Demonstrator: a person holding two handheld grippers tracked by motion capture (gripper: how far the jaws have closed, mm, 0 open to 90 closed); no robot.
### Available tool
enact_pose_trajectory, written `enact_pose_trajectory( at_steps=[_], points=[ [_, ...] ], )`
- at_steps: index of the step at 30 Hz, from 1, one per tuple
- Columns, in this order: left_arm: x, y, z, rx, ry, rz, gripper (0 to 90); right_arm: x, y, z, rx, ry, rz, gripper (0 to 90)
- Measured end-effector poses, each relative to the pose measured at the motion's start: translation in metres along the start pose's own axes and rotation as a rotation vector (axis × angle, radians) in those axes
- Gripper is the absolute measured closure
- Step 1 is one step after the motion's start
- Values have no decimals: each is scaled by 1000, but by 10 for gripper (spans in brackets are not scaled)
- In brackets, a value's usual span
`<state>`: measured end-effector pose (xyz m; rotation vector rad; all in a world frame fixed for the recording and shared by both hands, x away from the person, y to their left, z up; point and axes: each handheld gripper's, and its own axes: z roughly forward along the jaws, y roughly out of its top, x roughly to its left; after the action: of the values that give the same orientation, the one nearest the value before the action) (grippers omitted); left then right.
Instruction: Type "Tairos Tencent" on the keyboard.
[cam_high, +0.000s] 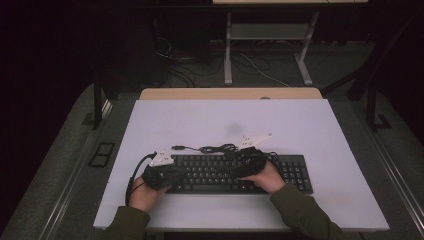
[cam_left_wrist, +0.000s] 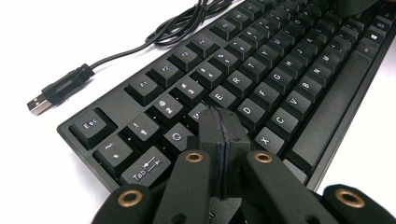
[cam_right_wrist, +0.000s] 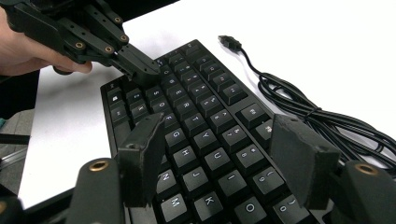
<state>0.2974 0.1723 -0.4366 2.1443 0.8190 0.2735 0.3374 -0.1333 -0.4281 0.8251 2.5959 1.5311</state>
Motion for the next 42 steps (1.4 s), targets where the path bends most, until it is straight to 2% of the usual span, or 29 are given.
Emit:
enact_pose_trajectory(
  at_steps=[11,13,30,37,42],
  points=[
    [1,0,0,-6,-5,-11,890,-2,0,-1,-4,-9,4,347],
    [1,1,-1,5,-2,2,890,-2,0,-1,-7,-8,6,348],
    [-3,5,-4,-27,-8,-3,887,-2,0,-4,-17,-18,7,347],
    [-4,8,-6,-45,-16,-19,834,-2,1,-5,-20,-22,9,362],
    [-5,9,-6,-54,-29,-29,762,-2,1,-6,-17,-23,11,398]
  ],
)
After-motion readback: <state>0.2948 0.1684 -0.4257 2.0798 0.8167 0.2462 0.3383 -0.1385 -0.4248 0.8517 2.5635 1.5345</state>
